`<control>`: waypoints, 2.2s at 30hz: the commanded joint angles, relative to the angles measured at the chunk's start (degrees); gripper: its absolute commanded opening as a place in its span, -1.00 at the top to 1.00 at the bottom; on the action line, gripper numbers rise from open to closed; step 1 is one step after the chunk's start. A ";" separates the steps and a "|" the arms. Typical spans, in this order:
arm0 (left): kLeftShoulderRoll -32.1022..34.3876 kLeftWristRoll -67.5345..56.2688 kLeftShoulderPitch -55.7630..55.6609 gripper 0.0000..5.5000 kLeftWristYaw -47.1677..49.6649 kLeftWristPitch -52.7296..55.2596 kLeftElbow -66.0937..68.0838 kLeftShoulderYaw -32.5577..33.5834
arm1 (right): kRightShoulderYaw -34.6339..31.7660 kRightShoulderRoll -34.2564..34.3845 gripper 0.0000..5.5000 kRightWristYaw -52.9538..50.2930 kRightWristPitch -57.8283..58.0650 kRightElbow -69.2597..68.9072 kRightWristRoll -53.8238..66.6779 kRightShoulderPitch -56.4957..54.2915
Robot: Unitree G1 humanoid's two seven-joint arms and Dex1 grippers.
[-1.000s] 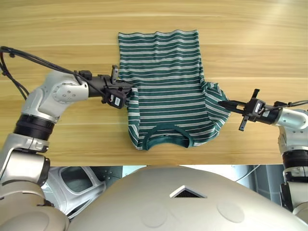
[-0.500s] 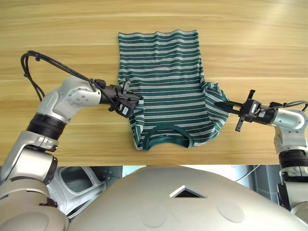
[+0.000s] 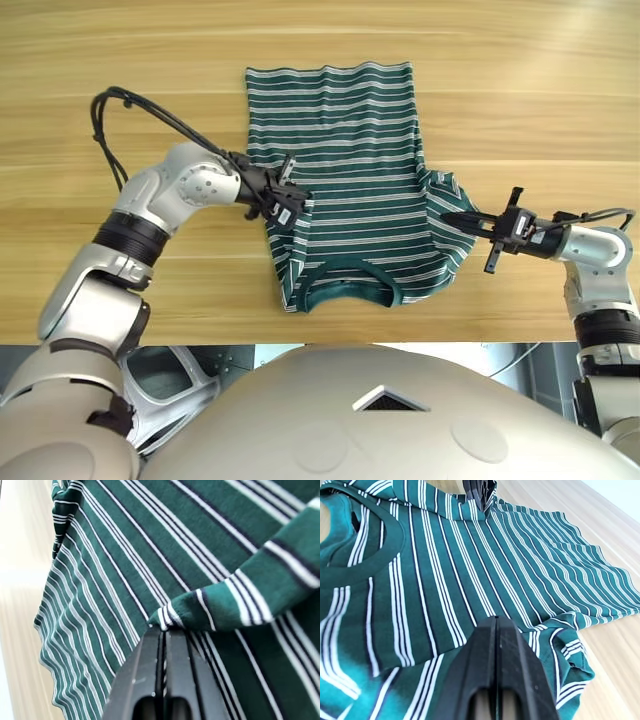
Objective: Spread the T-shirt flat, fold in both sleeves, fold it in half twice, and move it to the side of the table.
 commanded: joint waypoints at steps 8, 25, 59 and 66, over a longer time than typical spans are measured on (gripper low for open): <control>-0.49 -8.38 0.61 0.36 -6.47 3.41 -5.10 0.48 | 0.61 0.64 1.00 -0.02 0.73 -0.33 -0.33 -1.27; 17.12 -30.89 28.54 -0.95 -6.58 2.59 -20.38 17.09 | 0.62 0.92 1.00 0.21 0.41 -0.14 0.13 -0.81; 1.64 -30.76 31.67 -0.95 -6.73 3.97 -17.88 8.91 | 0.36 1.86 1.00 0.16 0.89 0.06 -0.12 -1.21; 1.00 -27.91 31.52 -0.95 -5.75 3.36 -15.01 7.60 | -0.48 1.58 1.00 -0.31 0.89 -0.24 0.30 -2.05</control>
